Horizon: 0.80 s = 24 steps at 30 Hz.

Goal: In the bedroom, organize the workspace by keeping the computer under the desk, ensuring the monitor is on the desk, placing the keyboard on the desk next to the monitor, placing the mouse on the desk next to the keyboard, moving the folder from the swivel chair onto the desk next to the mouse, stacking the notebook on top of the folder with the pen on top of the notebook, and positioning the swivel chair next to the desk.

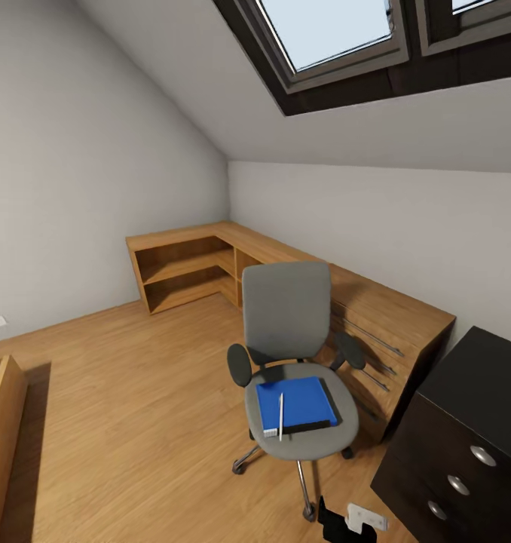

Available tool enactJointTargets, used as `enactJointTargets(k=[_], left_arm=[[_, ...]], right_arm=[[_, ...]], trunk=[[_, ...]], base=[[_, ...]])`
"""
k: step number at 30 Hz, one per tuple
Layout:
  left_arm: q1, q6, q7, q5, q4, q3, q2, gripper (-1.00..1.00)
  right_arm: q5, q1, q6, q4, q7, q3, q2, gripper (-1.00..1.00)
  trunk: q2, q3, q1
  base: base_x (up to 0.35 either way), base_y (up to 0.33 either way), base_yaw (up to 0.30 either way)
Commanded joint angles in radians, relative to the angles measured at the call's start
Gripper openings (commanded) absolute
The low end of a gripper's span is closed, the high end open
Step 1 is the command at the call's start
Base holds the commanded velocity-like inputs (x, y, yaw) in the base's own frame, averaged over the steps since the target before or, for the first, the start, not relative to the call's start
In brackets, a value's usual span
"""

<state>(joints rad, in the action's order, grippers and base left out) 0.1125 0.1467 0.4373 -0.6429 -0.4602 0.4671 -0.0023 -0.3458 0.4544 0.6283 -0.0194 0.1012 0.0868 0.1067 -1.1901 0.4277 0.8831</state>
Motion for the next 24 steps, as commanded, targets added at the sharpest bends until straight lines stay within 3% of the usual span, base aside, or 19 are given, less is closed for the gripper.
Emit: enactJointTargets(k=[1, 8, 17, 24], left_arm=[[0.001, 0.006, 0.006, -0.011, 0.0, 0.008, 0.001, 1.0], [0.001, 0.009, 0.006, -0.009, 0.0, 0.008, 0.001, 1.0], [0.001, 0.034, 0.006, -0.009, 0.0, 0.009, 0.001, 1.0], [0.001, 0.036, 0.006, -0.009, 0.0, 0.008, 0.001, 1.0]], right_arm=[[-0.003, 0.001, 0.003, -0.002, 0.006, 0.008, 0.001, 1.0], [-0.005, 0.001, 0.004, -0.002, 0.007, 0.008, 0.0, 1.0], [-0.002, 0.001, 0.005, -0.001, 0.008, 0.008, 0.001, 1.0], [-0.001, 0.001, 0.005, -0.001, 0.008, 0.008, 0.0, 1.0]], trunk=[[-0.001, 0.001, 0.0], [-0.001, 0.001, 0.0], [-0.001, 0.001, 0.0], [-0.001, 0.001, 0.0]], base=[[0.0, 0.0, 0.0], [0.0, 0.0, 0.036], [0.0, 0.0, 0.228], [0.0, 0.0, 0.032]])
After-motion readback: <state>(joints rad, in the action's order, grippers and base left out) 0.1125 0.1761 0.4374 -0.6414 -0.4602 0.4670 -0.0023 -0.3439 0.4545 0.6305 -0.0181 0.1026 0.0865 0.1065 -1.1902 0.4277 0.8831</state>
